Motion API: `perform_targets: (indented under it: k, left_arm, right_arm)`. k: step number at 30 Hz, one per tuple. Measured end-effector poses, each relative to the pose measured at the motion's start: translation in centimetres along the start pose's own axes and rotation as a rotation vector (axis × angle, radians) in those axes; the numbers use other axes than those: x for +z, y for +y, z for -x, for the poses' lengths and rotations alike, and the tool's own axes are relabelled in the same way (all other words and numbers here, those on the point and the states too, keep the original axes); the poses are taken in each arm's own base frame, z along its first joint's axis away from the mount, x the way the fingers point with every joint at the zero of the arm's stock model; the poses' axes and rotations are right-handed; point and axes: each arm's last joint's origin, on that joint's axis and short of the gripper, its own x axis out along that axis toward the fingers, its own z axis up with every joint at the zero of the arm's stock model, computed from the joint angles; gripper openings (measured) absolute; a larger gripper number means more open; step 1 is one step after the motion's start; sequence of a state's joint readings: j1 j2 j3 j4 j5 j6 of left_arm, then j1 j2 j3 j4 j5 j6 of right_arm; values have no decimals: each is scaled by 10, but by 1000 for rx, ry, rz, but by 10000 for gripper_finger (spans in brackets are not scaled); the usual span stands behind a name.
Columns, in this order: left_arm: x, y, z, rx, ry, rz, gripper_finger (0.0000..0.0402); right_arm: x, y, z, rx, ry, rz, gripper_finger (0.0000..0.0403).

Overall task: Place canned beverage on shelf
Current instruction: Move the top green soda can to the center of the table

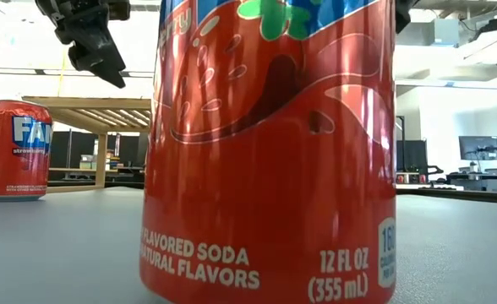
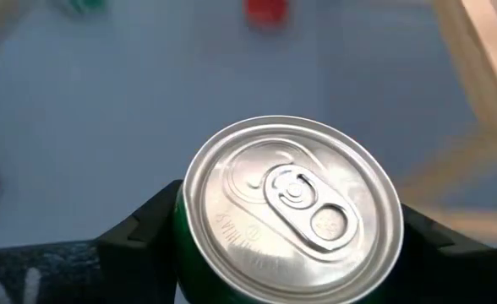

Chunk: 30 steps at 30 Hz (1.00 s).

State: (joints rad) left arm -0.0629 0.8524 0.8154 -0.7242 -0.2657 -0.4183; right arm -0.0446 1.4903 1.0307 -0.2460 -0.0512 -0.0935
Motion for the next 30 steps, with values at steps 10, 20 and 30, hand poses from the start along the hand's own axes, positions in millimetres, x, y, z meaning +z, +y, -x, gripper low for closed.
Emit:
perform_targets:
  k: [10,20,30]
  left_arm:
    - [-3,-9,3,-45,-1,-34,288]
    - [-7,-16,5,-81,16,-5,288]
    - [-13,-26,9,-91,12,-22,288]
  right_arm:
    - [-2,62,-45,87,-403,58,271]
    - [27,69,-115,93,-362,8,271]
    - [49,72,-144,40,-251,15,279]
